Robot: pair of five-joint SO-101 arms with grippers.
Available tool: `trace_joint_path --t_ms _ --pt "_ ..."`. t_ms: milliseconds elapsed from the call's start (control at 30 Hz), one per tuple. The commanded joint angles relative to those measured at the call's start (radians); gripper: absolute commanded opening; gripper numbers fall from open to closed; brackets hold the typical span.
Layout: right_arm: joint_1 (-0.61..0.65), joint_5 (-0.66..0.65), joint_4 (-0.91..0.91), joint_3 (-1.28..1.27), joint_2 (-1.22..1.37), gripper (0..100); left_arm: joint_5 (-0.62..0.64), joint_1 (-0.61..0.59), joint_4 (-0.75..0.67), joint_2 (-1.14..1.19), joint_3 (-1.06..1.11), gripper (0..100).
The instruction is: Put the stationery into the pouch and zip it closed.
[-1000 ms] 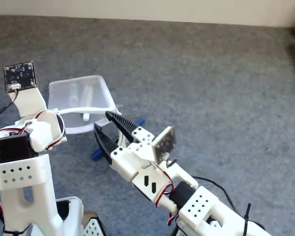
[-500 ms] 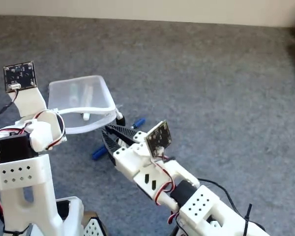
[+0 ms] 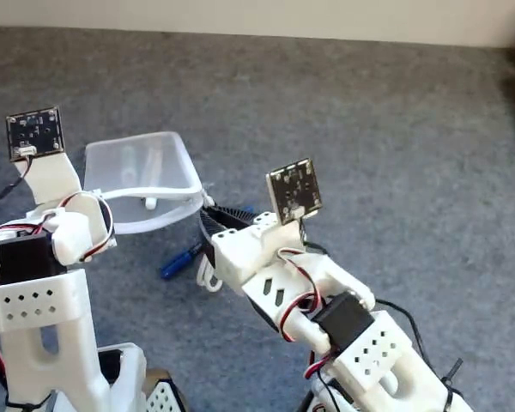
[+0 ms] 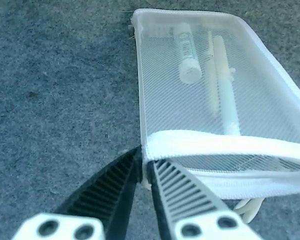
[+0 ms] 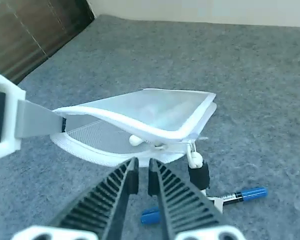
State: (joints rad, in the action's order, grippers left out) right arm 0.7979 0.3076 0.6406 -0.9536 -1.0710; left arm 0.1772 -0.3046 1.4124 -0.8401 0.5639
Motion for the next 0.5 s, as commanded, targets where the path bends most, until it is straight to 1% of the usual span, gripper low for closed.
trace_joint_path --t_ms 0,200,267,367,467 --pt "-0.033 0.009 0.005 0.071 0.004 3.4 -0.005 -0.013 -0.021 0.002 -0.01 1" --pt "-0.117 0.011 0.012 0.077 0.028 3.4 -0.005 -0.013 -0.021 0.002 -0.01 1" --pt "-0.131 0.015 0.048 0.081 0.094 3.4 -0.005 -0.013 -0.021 0.002 -0.01 1" --pt "-0.143 0.083 0.074 0.16 0.236 3.4 -0.005 -0.013 -0.021 0.002 -0.01 1" --pt "-0.174 0.13 0.148 0.257 0.387 3.5 -0.006 -0.013 -0.021 0.002 -0.008 1"
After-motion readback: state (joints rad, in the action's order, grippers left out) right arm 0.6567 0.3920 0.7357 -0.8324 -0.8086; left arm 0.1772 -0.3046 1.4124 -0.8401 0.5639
